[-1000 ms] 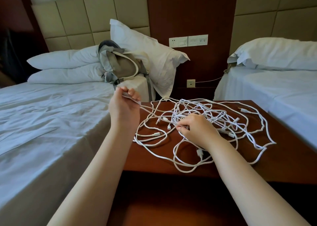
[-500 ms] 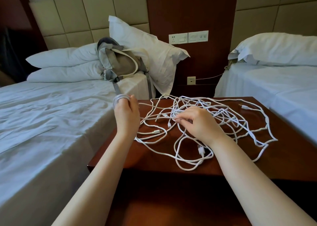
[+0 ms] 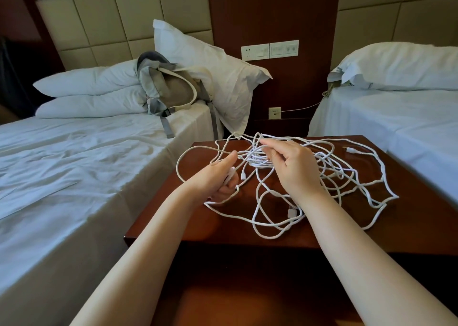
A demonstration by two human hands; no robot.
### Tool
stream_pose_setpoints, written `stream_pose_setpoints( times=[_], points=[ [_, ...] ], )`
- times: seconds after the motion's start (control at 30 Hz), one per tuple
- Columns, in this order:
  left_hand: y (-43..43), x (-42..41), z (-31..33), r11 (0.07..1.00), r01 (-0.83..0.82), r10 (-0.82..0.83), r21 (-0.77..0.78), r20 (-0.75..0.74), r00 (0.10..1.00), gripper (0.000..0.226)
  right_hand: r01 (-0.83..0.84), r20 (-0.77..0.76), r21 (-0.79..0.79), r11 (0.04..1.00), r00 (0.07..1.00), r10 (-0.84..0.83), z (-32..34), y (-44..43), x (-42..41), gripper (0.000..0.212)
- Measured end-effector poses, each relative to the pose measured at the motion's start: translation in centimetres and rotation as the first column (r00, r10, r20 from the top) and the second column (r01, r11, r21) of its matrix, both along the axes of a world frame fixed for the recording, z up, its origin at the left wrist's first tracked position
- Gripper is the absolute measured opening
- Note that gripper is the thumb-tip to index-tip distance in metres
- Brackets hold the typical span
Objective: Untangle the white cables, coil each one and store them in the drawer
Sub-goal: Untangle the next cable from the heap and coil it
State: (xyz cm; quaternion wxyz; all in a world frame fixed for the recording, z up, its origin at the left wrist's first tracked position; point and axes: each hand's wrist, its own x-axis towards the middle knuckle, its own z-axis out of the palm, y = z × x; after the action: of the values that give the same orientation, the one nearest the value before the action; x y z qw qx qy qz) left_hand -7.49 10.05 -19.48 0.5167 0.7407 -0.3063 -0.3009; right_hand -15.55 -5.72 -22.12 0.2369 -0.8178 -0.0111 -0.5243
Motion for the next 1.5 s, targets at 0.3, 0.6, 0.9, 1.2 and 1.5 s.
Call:
stream_pose_setpoints(
  times=[0.3,0.6,0.9,1.2,1.5],
  points=[
    [0.5,-0.5,0.7,0.841,0.426,-0.526,-0.332,-0.319,0.789,0.043,-0.055,-0.124,0.157,0.986,0.99,0.074,0.3,0.2,-0.4,0.025],
    [-0.1,-1.6,2.1,0.645,0.276,-0.615,-0.713,-0.269,0.741,0.036,-0.088,-0.251,-0.007,0.996,0.964,0.084,0.0,0.0,0.0,0.02],
    [0.9,-1.1,4.8,0.4,-0.262,-0.199,-0.878,-0.362,0.911,0.06,-0.068,-0.345,-0.043,0.997,0.937,0.049,-0.2,-0.1,0.0,0.016],
    [1.0,0.9,4.6,0.192,-0.576,0.123,-0.794,-0.563,0.817,0.042,0.133,-0.509,-0.154,0.979,0.838,-0.194,0.6,-1.0,-0.8,0.026],
    [0.3,1.0,1.9,0.286,-0.564,0.498,-0.775,-0.383,0.778,0.026,-0.055,-0.603,-0.172,0.984,0.796,-0.061,0.2,-1.3,-0.8,0.011]
  ],
)
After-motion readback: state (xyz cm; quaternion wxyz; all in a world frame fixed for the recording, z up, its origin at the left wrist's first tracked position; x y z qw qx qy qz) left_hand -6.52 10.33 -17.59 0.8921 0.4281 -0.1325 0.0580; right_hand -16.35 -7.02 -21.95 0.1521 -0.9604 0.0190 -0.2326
